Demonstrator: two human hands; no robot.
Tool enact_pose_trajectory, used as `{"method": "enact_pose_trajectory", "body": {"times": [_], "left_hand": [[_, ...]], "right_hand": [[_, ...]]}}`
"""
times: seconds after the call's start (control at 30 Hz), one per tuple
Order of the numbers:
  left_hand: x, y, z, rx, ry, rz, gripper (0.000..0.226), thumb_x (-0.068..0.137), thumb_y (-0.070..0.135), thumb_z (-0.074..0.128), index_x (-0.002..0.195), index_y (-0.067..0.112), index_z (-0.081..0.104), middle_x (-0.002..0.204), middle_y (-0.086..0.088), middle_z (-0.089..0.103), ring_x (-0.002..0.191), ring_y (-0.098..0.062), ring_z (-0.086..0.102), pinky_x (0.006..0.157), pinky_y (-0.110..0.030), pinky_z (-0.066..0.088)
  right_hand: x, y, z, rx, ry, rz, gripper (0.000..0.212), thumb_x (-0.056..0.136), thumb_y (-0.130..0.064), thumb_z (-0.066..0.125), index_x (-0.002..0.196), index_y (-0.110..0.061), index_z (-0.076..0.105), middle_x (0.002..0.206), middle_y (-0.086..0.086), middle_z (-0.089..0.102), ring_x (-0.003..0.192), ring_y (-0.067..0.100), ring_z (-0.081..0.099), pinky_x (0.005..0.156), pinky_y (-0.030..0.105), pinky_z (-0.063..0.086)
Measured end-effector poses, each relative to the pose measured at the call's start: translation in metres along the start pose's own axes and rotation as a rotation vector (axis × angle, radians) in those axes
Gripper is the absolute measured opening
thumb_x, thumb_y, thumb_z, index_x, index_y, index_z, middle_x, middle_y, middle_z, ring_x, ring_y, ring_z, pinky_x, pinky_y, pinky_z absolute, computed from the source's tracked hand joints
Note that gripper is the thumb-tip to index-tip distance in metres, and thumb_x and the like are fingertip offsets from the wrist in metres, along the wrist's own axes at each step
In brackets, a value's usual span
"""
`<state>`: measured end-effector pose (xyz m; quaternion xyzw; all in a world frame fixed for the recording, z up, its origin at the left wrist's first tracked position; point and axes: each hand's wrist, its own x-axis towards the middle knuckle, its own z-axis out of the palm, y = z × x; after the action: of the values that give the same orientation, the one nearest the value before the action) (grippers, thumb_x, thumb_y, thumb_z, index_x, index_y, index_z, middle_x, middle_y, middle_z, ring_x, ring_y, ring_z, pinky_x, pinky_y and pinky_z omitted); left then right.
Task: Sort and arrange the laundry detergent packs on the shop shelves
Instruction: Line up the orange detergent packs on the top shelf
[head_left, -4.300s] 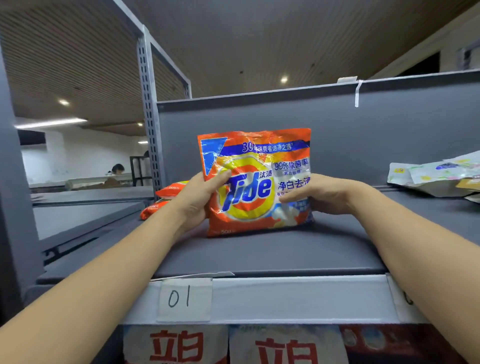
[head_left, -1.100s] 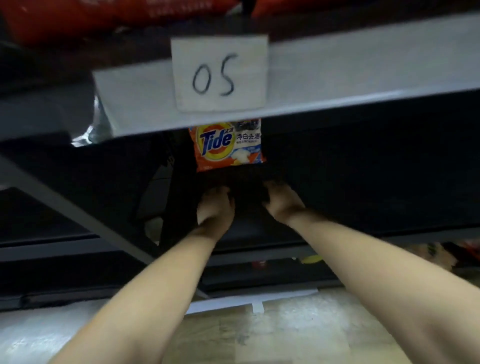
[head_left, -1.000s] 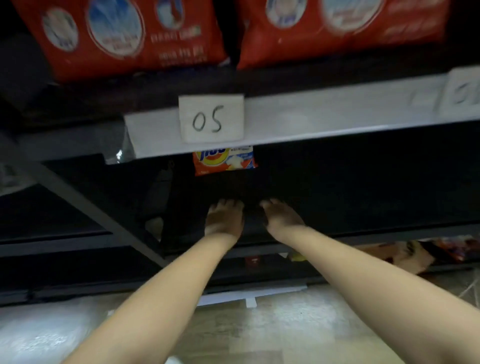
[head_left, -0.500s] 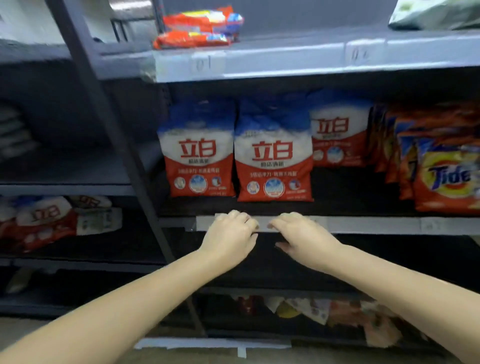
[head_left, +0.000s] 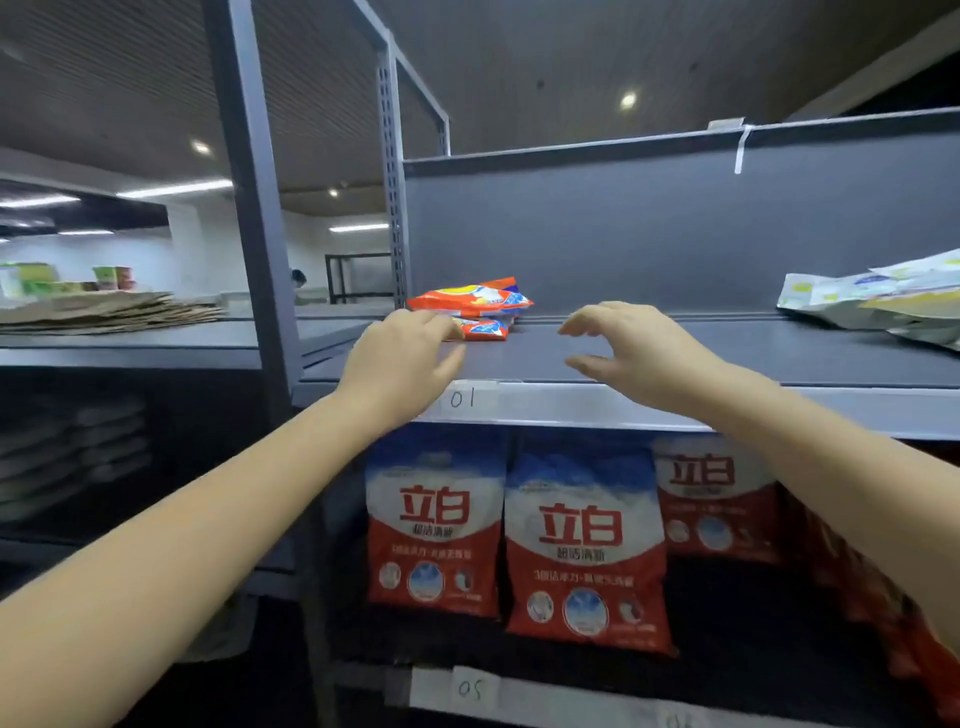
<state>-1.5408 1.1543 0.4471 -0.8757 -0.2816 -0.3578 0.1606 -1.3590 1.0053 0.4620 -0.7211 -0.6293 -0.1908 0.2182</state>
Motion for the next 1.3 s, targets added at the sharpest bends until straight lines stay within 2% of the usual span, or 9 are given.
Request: {"method": "enact_pose_trajectory", "body": {"times": [0.27,0.5,0.63,0.73,0.87,0.97,1.03,1.1,1.3], "left_hand": [[0.120,-0.074,0.068,-0.003,-0.150,-0.290,0.033,0.096,0.034,0.040,0.115,0.016,0.061,0.114,-0.005,0.064,0.106,-0.026,0.056,0.083,-0.035,0.049],[0.212,-0.125,0.121,-0.036,-0.260,-0.443,0.041,0.097,0.034,0.038,0.104,0.002,0.062,0.114,-0.018,0.063,0.104,-0.034,0.058,0.077,-0.034,0.044],[0.243,-0.136,0.149,-0.143,-0.469,-0.550,0.054,0.101,0.042,0.029,0.135,0.005,0.047,0.141,-0.016,0.046,0.126,-0.031,0.047,0.099,-0.037,0.039],[0.254,-0.145,0.165,-0.354,-0.584,-0.688,0.057,0.099,0.051,0.031,0.137,0.010,0.043,0.141,-0.014,0.046,0.125,-0.030,0.048,0.098,-0.039,0.037],[0.259,-0.157,0.176,-0.605,-0.681,-0.794,0.060,0.088,0.061,0.050,0.122,0.011,0.050,0.121,-0.013,0.058,0.106,-0.029,0.058,0.091,-0.039,0.042],[0.257,-0.165,0.189,-0.714,-0.560,-0.806,0.051,0.086,0.052,0.061,0.111,0.008,0.057,0.111,-0.013,0.063,0.102,-0.033,0.062,0.093,-0.042,0.047],[0.254,-0.169,0.195,-0.840,-0.470,-0.802,0.049,0.087,0.045,0.063,0.116,0.007,0.057,0.112,-0.013,0.064,0.100,-0.034,0.063,0.092,-0.044,0.049],[0.251,-0.169,0.196,-0.993,-0.383,-0.738,0.039,0.091,0.038,0.060,0.120,0.012,0.052,0.115,-0.012,0.062,0.097,-0.029,0.063,0.092,-0.044,0.050],[0.242,-0.154,0.172,-1.444,-0.177,-0.599,0.020,0.097,0.028,0.052,0.113,0.025,0.039,0.096,-0.003,0.061,0.068,-0.014,0.062,0.056,-0.030,0.054]], "right_hand": [[0.142,0.032,0.043,0.071,-0.219,0.294,0.039,0.093,-0.037,0.054,0.118,-0.008,0.061,0.120,0.009,0.061,0.109,0.025,0.055,0.089,0.033,0.045],[0.237,0.066,0.089,0.370,-0.342,0.580,0.052,0.096,-0.040,0.049,0.129,0.000,0.046,0.112,0.013,0.055,0.093,0.024,0.053,0.081,0.031,0.047],[0.259,0.073,0.114,0.435,-0.416,0.626,0.048,0.089,-0.050,0.056,0.116,-0.010,0.051,0.102,0.004,0.058,0.088,0.019,0.055,0.077,0.025,0.045],[0.268,0.069,0.136,0.661,-0.385,0.600,0.032,0.090,-0.040,0.059,0.113,-0.017,0.054,0.091,-0.006,0.061,0.074,0.006,0.056,0.059,0.012,0.045],[0.281,0.060,0.156,0.644,-0.314,0.642,0.027,0.085,-0.034,0.067,0.108,-0.022,0.062,0.124,0.002,0.061,0.113,0.018,0.057,0.100,0.028,0.044],[0.287,0.056,0.160,0.564,-0.245,0.708,0.018,0.084,-0.030,0.068,0.090,-0.016,0.058,0.108,0.007,0.061,0.097,0.019,0.058,0.089,0.025,0.045],[0.289,0.056,0.162,0.574,-0.189,0.723,0.027,0.082,-0.026,0.071,0.098,-0.011,0.054,0.094,0.007,0.059,0.081,0.016,0.054,0.078,0.026,0.044],[0.290,0.057,0.161,0.651,-0.124,0.730,0.033,0.080,-0.019,0.074,0.105,-0.010,0.056,0.100,0.009,0.060,0.086,0.018,0.056,0.076,0.027,0.045],[0.283,0.084,0.132,0.842,-0.068,0.780,0.028,0.086,-0.007,0.066,0.112,-0.004,0.058,0.099,0.012,0.066,0.070,0.019,0.067,0.074,0.030,0.057]]}}
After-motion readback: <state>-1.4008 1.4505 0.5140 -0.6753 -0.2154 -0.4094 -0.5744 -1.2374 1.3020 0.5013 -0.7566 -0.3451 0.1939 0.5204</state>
